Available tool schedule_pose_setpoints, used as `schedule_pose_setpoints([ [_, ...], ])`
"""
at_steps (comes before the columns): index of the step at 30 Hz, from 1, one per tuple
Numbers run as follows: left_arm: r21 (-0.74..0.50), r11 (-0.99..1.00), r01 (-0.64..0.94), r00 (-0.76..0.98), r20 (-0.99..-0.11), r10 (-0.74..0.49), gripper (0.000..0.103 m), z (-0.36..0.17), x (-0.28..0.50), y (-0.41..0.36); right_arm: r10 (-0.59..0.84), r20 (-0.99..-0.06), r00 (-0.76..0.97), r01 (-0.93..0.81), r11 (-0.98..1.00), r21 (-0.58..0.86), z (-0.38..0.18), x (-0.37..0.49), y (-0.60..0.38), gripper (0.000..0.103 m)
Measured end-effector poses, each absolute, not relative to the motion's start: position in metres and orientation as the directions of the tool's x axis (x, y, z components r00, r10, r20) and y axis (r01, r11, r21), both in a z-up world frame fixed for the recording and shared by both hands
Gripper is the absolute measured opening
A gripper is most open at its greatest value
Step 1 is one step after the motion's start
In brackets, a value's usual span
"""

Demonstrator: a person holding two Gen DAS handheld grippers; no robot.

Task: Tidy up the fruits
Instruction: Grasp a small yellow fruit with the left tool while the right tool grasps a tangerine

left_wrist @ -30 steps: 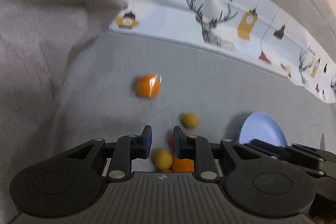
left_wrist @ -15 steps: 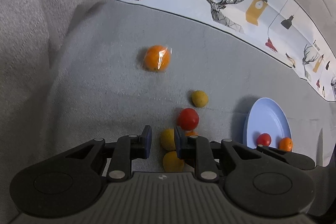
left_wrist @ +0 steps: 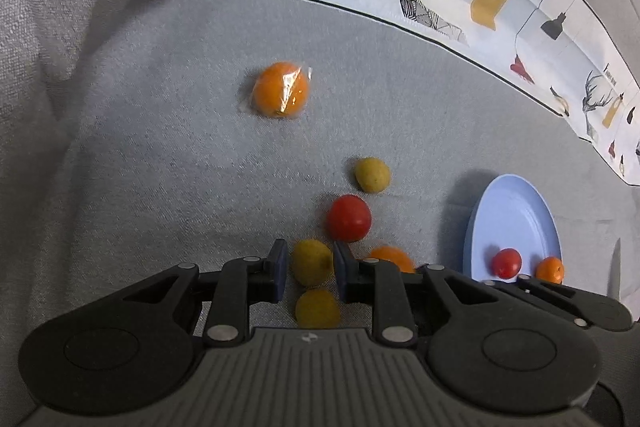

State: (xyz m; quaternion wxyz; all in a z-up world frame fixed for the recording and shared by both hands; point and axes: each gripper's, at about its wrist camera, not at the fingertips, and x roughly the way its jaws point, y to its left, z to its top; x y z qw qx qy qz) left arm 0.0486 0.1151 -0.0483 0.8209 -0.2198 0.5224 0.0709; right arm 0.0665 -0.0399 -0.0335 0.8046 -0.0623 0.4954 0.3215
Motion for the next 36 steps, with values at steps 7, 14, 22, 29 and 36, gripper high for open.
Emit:
schedule_pose_setpoints([
  [7, -0.261, 0.904, -0.338, 0.424, -0.900, -0.102, 0.027, -0.055, 0.051, 0.108, 0.384, -0.879, 0.283, -0.608, 0.781, 0.145, -0.041, 0.064, -0.044, 0.030],
  [14, -0.232, 0.916, -0.328, 0.424, -0.903, -0.076, 0.026, -0.054, 0.052, 0.102, 0.382, -0.876, 0.293, -0.616, 0.776, 0.132, -0.041, 0.063, -0.040, 0.031],
  [22, -0.137, 0.937, -0.321, 0.420, -0.907, 0.011, 0.026, -0.051, 0.051, 0.103, 0.371, -0.875, 0.310, -0.620, 0.777, 0.110, -0.044, 0.064, -0.034, 0.034],
  [29, -0.099, 0.954, -0.282, 0.412, -0.911, 0.027, 0.027, -0.054, 0.052, 0.096, 0.346, -0.883, 0.318, -0.626, 0.776, 0.079, -0.047, 0.063, -0.030, 0.036],
  [36, -0.086, 0.955, -0.284, 0.416, -0.908, 0.042, 0.027, -0.054, 0.053, 0.095, 0.340, -0.885, 0.319, -0.632, 0.772, 0.069, -0.049, 0.063, -0.028, 0.035],
])
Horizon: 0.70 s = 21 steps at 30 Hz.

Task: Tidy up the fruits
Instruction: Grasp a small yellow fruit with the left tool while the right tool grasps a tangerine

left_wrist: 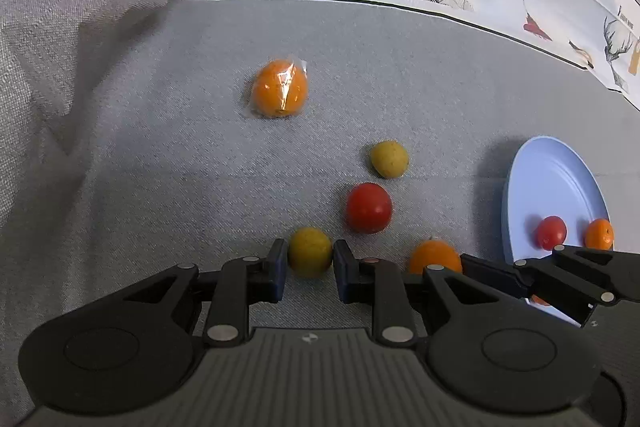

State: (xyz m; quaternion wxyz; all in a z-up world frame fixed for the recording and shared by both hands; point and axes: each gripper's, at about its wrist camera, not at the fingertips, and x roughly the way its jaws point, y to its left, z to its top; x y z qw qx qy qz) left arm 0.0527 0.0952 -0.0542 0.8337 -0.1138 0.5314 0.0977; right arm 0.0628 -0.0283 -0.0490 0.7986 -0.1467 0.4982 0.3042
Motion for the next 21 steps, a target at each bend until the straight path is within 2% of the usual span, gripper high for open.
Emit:
schedule_pose_setpoints([
  [14, -0.031, 0.965, -0.261, 0.524, -0.844, 0.115, 0.027, -0.031, 0.048, 0.088, 0.419, -0.741, 0.525, -0.561, 0.825, 0.069, -0.005, 0.078, -0.078, 0.035],
  [21, -0.040, 0.976, -0.215, 0.612, -0.784, 0.102, 0.027, -0.016, 0.049, 0.069, 0.416, -0.691, 0.591, -0.520, 0.851, 0.067, 0.008, 0.086, -0.117, 0.035],
])
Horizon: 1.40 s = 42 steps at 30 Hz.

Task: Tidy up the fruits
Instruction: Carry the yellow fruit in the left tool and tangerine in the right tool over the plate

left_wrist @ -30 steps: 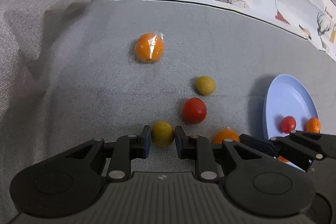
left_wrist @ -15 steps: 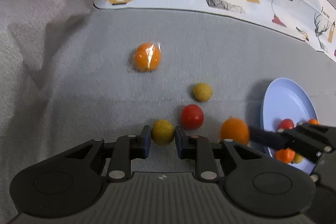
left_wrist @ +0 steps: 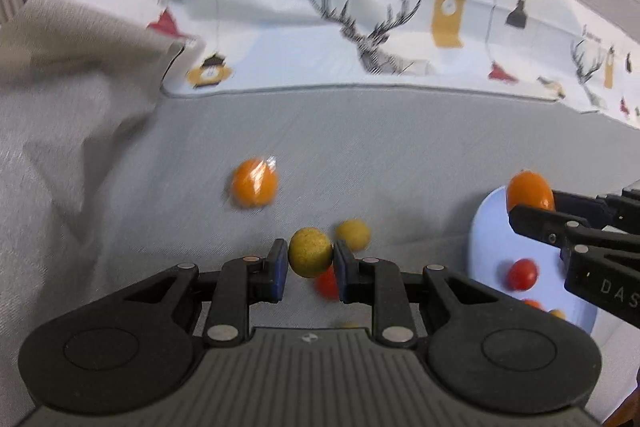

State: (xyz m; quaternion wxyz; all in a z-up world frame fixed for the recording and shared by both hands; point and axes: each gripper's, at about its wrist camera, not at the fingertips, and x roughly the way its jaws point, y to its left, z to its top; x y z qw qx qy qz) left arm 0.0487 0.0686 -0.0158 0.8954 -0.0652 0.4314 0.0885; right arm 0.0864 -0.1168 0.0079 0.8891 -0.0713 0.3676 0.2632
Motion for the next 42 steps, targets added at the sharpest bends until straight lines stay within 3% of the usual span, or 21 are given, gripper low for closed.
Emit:
schedule_pose_setpoints([
  [14, -0.056, 0.987, -0.149, 0.690, -0.721, 0.063, 0.027, -0.006, 0.061, 0.025, 0.363, -0.662, 0.655, -0.431, 0.900, 0.067, 0.016, 0.099, -0.174, 0.035],
  [42, -0.090, 0.995, -0.038, 0.753, -0.658, -0.031, 0.027, -0.001, 0.058, 0.000, 0.328, -0.675, 0.661, -0.385, 0.920, 0.070, 0.014, 0.105, -0.185, 0.035],
])
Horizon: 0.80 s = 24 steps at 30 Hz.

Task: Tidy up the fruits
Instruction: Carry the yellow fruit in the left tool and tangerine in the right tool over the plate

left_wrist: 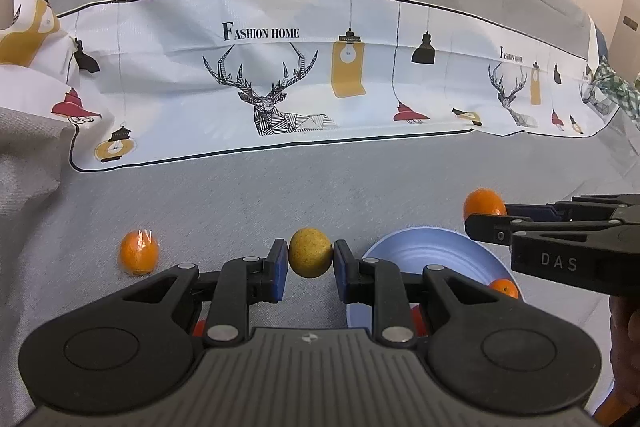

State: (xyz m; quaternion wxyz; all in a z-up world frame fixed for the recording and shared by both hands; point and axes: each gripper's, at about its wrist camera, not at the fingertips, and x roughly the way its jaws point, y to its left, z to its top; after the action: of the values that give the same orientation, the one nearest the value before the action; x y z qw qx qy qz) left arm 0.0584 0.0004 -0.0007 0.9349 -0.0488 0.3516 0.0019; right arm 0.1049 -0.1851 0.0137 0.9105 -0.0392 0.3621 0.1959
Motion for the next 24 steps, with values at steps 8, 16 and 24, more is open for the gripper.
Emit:
schedule_pose_setpoints([
  [8, -0.092, 0.995, -0.034, 0.755, -0.654, -0.034, 0.027, -0.001, 0.057, 0.000, 0.323, -0.679, 0.659, -0.379, 0.923, 0.071, 0.012, 0.107, -0.186, 0.035],
  [16, -0.093, 0.995, -0.027, 0.758, -0.651, -0.040, 0.027, 0.000, 0.058, -0.002, 0.320, -0.680, 0.660, -0.375, 0.924, 0.071, 0.012, 0.107, -0.186, 0.035],
  [24, -0.118, 0.993, 0.019, 0.748, -0.658, -0.092, 0.027, -0.001, 0.060, -0.011, 0.273, -0.699, 0.661, -0.335, 0.941, 0.050, 0.009, 0.111, -0.192, 0.035],
])
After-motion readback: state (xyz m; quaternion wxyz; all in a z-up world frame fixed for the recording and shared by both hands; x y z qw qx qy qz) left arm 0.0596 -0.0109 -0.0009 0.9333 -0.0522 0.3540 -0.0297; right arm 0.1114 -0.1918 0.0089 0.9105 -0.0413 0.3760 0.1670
